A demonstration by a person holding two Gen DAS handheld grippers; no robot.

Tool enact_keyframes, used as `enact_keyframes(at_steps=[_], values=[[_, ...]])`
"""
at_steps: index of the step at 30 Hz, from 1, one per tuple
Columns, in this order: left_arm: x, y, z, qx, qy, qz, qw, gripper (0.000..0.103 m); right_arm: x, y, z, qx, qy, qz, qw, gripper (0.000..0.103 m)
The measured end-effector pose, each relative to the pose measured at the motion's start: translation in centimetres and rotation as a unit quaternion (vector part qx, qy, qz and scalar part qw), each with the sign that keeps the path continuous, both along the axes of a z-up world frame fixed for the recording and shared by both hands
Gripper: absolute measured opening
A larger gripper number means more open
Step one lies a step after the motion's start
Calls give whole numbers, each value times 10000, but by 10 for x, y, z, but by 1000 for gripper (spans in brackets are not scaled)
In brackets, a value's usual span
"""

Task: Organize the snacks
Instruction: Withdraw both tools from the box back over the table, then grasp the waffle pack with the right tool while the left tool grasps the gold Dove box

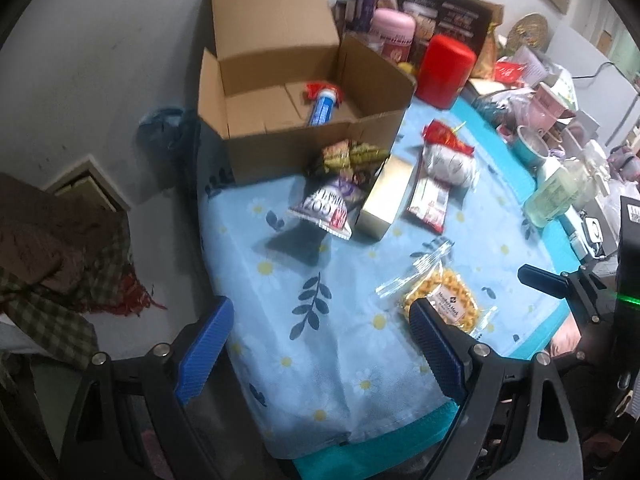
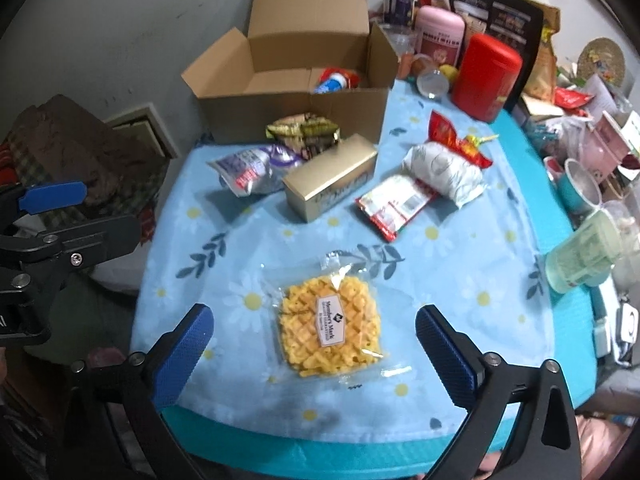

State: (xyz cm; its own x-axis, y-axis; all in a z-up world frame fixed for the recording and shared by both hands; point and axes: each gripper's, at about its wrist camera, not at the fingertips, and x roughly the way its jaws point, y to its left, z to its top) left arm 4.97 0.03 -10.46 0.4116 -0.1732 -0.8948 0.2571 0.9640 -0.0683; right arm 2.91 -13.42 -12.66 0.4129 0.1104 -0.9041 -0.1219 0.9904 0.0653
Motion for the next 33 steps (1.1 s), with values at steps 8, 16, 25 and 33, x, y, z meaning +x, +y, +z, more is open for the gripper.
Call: enact_keyframes(at_steps=[8,16,25,33], values=[[14,-4,-24,-6,309,62,9995,91,21,-5,-46,10,468,170,9988,103],[28,-10,-26,82,269,74,9996,91,33,4,-81,-131,985,327,9945,103],[45,-15,-23,148,78,48,9998,91,40,9,-92,-286,1365,392,9894,74],[66,-36,-21,168,-56,-183,9997,91,53,-18,-82,178,1429,340,9890,69]])
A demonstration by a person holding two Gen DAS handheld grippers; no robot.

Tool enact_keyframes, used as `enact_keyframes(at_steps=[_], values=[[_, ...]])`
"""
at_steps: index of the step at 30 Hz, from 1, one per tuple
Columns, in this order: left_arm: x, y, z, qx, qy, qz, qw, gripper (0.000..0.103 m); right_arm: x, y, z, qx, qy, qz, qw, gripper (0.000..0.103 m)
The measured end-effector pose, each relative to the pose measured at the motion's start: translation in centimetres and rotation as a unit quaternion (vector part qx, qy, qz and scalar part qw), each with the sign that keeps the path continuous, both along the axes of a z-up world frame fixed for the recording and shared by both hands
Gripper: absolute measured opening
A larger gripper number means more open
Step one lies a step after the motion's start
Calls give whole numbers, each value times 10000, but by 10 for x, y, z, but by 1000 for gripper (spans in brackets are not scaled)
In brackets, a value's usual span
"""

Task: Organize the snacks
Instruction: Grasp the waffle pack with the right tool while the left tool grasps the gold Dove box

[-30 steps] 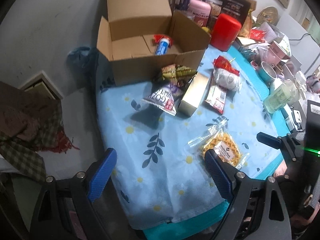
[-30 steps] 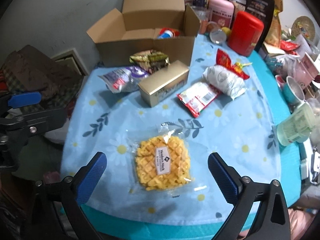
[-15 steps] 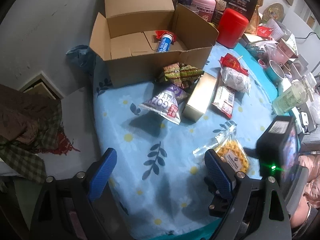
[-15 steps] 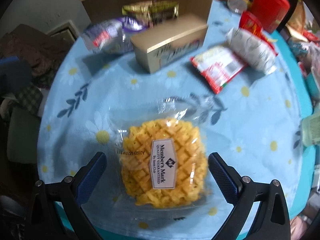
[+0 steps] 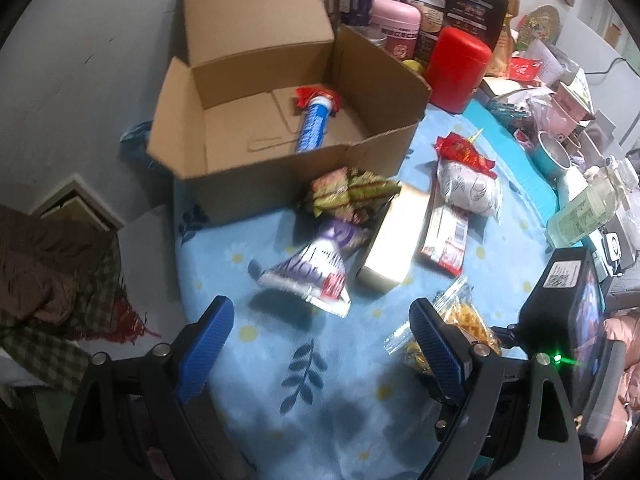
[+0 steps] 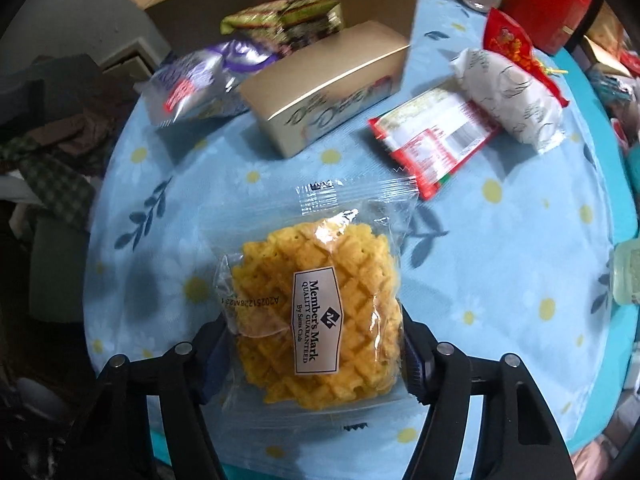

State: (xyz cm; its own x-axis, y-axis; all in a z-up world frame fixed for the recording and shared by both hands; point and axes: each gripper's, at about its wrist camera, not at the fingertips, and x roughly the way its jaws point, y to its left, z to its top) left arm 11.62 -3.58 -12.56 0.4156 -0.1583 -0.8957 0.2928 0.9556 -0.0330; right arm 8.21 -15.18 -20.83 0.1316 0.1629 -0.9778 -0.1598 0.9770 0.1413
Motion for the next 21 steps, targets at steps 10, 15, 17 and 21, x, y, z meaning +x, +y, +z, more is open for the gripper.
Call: enact_keyframes(at_steps=[10,15,17,21], values=[[34,-43,-20,-242,204,-359,9989,90,17,-55,23,-20,-214,-469,9987,69],[49,-66,-40,-275,393,-580,9972,75,23,-87,28,-55,-241,-753,9969,69],[54,-73,-49,-258,462,-639,9966,71,25,-95,29,-100,-269,-843,9960,69],[63,-83,-68,-142,709,-723,9948,64,27,-106,32,-69,-248,-957,9951,69]])
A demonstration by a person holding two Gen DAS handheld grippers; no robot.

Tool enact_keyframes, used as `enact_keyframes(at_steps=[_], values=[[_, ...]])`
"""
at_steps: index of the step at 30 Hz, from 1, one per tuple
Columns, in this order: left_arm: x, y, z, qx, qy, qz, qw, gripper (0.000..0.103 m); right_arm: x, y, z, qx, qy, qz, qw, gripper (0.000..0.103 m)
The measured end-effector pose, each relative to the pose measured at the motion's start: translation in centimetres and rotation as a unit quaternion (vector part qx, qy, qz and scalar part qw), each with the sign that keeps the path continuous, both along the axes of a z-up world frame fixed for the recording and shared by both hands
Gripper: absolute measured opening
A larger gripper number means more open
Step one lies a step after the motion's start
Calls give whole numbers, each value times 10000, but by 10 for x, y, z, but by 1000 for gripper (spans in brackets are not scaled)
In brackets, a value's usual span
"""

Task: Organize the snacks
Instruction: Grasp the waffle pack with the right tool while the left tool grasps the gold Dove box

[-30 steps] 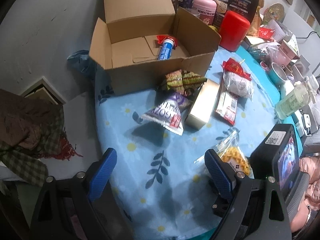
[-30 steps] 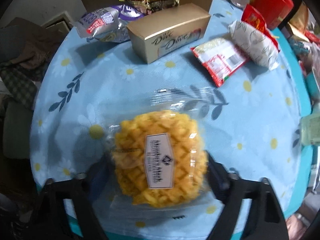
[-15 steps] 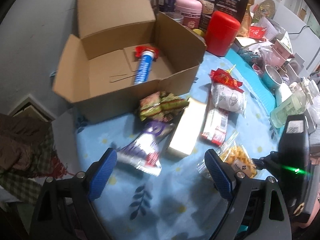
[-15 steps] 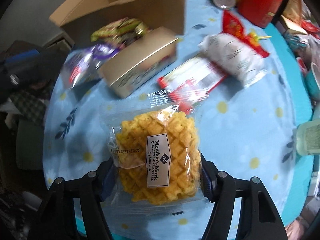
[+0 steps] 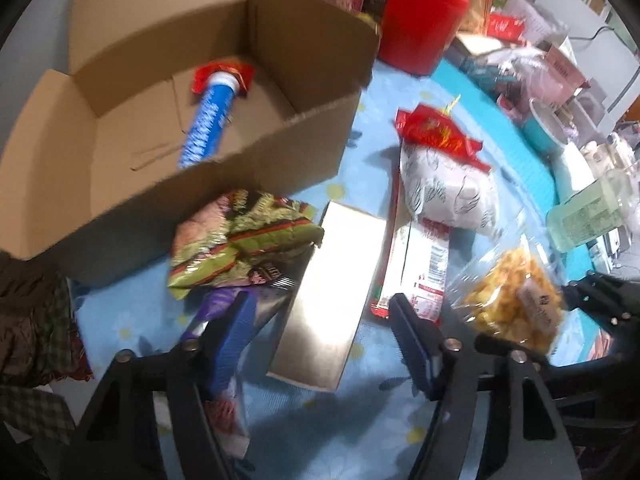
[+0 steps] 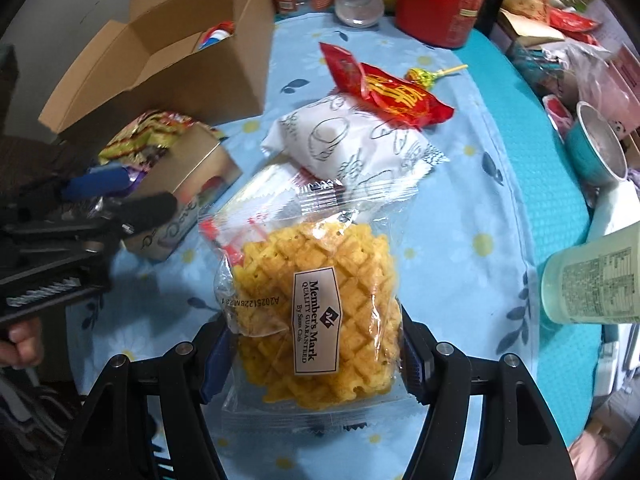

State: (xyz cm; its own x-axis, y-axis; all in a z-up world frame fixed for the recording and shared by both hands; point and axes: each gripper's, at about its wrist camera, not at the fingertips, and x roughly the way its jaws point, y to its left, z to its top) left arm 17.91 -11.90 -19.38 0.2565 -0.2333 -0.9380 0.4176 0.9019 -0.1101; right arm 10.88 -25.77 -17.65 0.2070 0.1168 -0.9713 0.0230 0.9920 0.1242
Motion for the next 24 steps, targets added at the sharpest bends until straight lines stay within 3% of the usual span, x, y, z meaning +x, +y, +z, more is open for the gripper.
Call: enact_keyframes(at_steps=[3,6,14,24], values=[[4,-2,-11,7,158,38,9999,45,2,0,2,12,18,-31,10000,69],[2,-3,-11,-62,168,6,9998,40,3,2,1,26,28,-27,10000,69],[-17,9,-5,-161,270,-13,9995,38,4,12,1,80,-5,91,9999,69],[-60,48,6,-153,282,196,9993,37,-24,49,5,231,-16,332,9992,69]])
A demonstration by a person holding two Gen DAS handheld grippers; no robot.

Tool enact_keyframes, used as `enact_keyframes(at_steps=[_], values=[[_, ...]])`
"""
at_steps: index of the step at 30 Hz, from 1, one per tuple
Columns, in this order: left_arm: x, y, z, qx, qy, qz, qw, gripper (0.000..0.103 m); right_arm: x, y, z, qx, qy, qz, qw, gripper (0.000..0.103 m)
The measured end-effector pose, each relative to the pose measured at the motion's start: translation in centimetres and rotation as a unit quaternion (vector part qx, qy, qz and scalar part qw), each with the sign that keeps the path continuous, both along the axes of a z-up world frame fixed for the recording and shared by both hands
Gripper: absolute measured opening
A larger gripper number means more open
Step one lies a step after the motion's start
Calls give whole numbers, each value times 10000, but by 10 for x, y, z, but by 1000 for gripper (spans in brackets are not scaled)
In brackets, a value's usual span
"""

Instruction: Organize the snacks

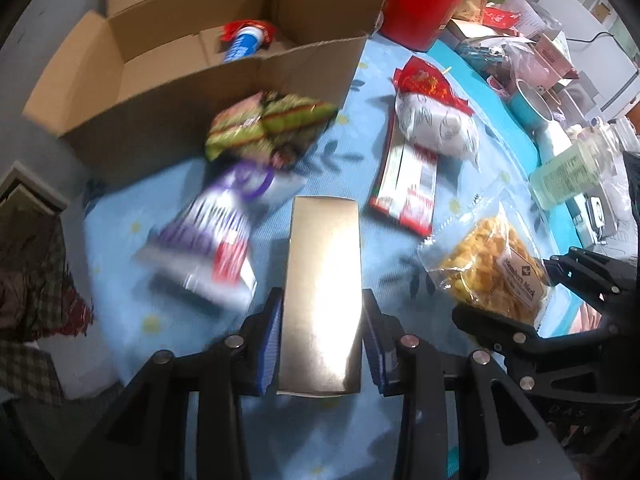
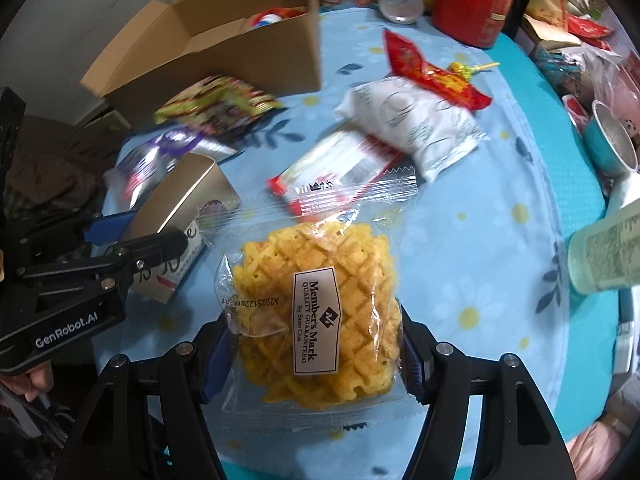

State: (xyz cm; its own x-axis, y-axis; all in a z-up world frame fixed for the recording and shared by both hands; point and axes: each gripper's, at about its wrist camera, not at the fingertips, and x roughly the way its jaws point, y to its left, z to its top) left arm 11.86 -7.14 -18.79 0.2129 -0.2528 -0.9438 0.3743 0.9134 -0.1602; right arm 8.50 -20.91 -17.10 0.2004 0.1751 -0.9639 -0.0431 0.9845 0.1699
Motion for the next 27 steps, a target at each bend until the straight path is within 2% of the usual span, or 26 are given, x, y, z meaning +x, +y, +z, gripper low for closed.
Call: enact_keyframes(at_steps=[12,19,23,27], values=[[-61,44,-1,90,104,494,9987,37,-38,56,-2,62,69,597,9982,69],[-69,54,-14,173,197,703,9972,37,-45,73,-12,20,145,795,9967,69],[-69,54,-17,198,93,707,9973,37,-42,77,-17,-37,156,854,9962,69],[-63,51,-33,325,316,728,9963,38,-42,78,-22,-68,180,869,9960,69]])
